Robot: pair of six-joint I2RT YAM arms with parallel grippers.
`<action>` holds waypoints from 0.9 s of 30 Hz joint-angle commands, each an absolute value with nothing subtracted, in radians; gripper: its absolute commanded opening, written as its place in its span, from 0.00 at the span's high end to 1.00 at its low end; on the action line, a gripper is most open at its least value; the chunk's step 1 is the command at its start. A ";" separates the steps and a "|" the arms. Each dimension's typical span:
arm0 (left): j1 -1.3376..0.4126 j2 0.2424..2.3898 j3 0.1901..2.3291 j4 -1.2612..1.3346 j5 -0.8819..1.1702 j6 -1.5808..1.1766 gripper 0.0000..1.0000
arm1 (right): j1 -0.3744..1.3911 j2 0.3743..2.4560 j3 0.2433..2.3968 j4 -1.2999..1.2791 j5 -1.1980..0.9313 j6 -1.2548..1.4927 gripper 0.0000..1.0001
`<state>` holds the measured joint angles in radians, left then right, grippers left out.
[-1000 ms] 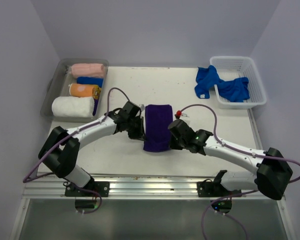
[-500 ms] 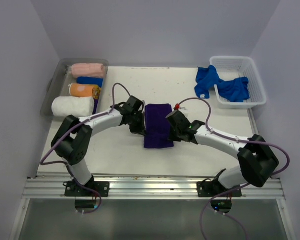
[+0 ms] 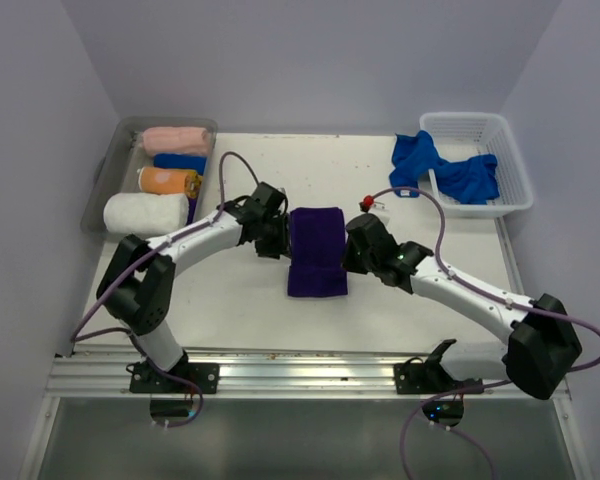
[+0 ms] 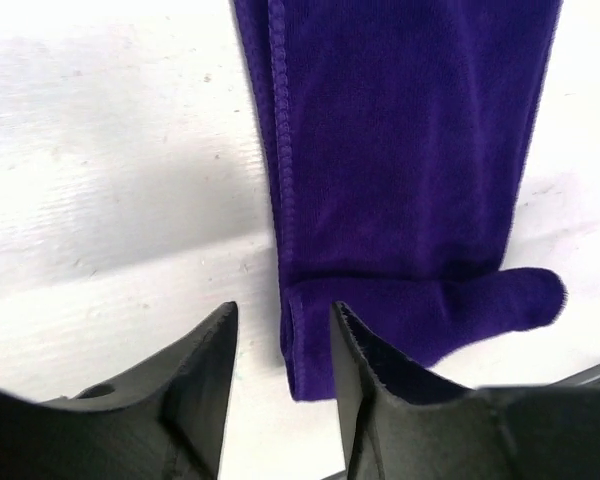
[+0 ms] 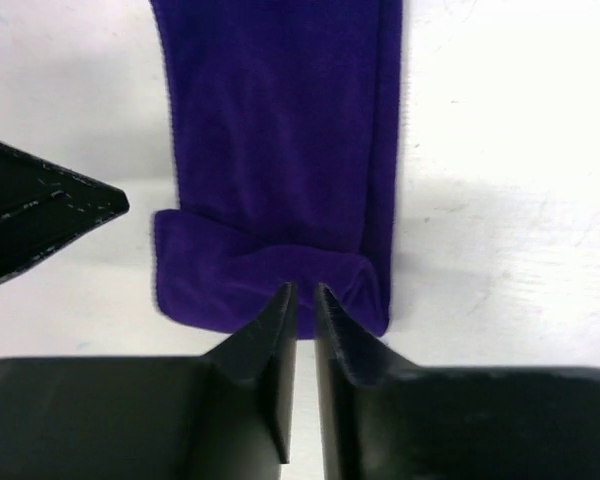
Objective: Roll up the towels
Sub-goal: Roll the towel
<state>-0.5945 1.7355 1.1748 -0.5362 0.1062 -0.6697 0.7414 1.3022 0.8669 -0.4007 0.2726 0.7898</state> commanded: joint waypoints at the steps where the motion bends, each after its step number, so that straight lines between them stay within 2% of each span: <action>1: -0.591 1.608 1.166 -0.557 0.023 -0.684 0.60 | 0.759 1.258 0.841 -0.388 0.267 0.801 0.88; 3: -0.603 1.559 1.118 -0.539 0.047 -0.692 0.73 | 0.784 1.273 0.836 -0.374 0.229 0.796 0.92; 4: -0.610 1.551 1.105 -0.513 0.096 -0.695 0.85 | 0.790 1.285 0.838 -0.367 0.207 0.784 0.94; 7: -0.649 1.545 1.063 -0.445 0.204 -0.709 1.00 | 0.796 1.353 0.856 -0.342 0.143 0.752 0.92; 12: -0.695 1.598 1.037 -0.345 0.261 -0.745 1.00 | 0.770 1.454 0.890 -0.319 0.121 0.715 0.90; 17: -0.692 1.696 1.072 -0.342 0.184 -0.718 1.00 | 0.704 1.502 0.913 -0.307 0.158 0.696 0.89; 21: -0.692 1.775 1.091 -0.373 0.094 -0.690 1.00 | 0.660 1.626 0.969 -0.354 0.141 0.649 0.90; 27: -0.692 1.746 1.095 -0.393 0.061 -0.689 1.00 | 0.657 1.582 0.970 -0.333 0.097 0.643 0.90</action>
